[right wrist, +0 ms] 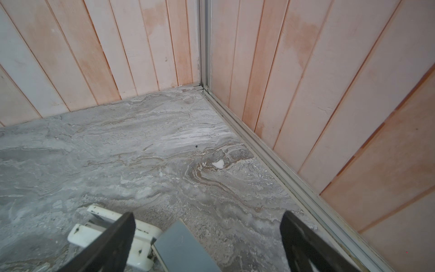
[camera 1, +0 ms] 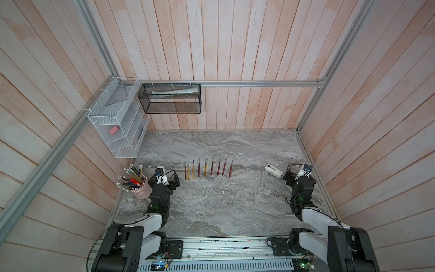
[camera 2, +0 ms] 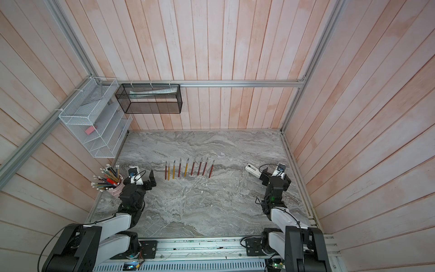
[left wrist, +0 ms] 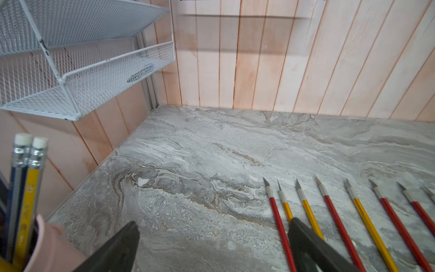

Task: Remove protective caps from carving knives
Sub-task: Reset both arms

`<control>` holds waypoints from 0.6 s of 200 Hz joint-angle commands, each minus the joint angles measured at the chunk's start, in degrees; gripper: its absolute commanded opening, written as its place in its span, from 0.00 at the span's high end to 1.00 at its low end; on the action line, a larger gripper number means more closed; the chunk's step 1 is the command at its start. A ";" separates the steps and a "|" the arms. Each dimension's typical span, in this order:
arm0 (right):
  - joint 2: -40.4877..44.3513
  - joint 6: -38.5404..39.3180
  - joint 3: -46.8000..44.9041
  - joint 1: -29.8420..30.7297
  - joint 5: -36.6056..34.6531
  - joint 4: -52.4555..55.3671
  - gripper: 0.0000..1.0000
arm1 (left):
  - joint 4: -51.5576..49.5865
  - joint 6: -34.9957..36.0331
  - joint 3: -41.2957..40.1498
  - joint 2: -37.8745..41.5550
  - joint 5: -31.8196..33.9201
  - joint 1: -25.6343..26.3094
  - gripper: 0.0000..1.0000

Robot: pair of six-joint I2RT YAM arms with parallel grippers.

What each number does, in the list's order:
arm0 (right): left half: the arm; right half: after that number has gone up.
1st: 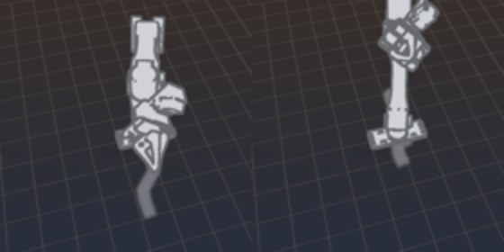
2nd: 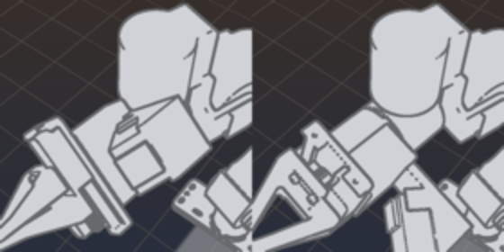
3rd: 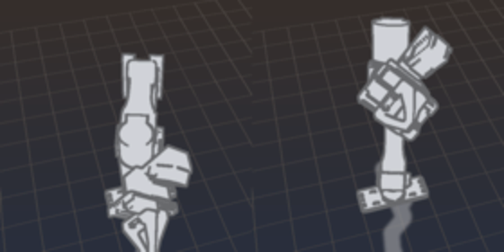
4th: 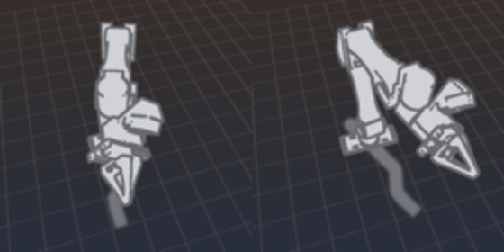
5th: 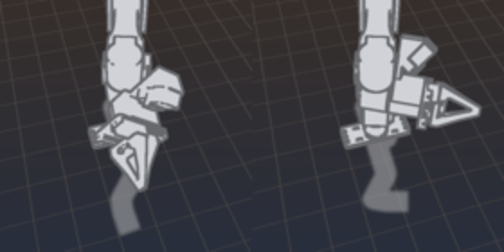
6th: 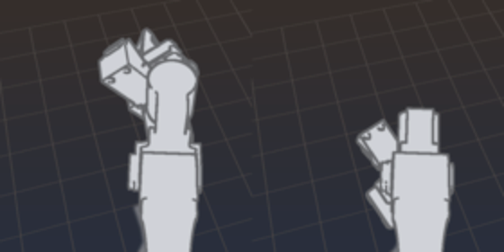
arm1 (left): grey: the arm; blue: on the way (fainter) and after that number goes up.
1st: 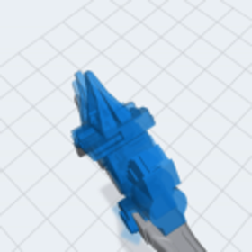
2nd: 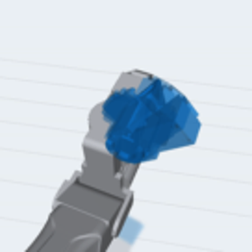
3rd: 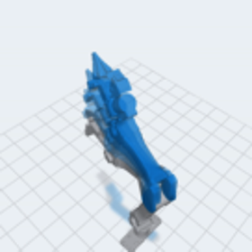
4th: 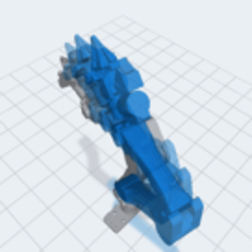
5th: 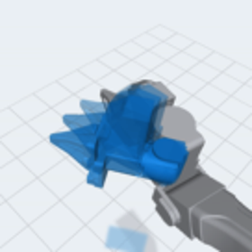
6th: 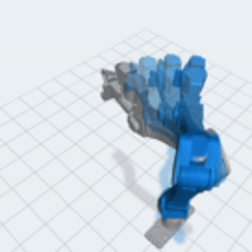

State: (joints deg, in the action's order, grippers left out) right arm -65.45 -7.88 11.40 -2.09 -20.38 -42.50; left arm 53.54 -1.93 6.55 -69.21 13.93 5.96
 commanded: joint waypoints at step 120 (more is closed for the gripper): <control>-9.00 -0.38 3.37 -1.43 0.77 -7.28 0.02 | 21.56 -3.82 3.92 -19.32 -13.02 -9.97 0.00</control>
State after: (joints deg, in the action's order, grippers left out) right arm -73.08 -7.90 13.23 -2.92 -19.86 -46.46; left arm 72.10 -3.57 9.76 -89.21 3.88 -3.36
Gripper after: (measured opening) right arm 0.981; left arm 0.998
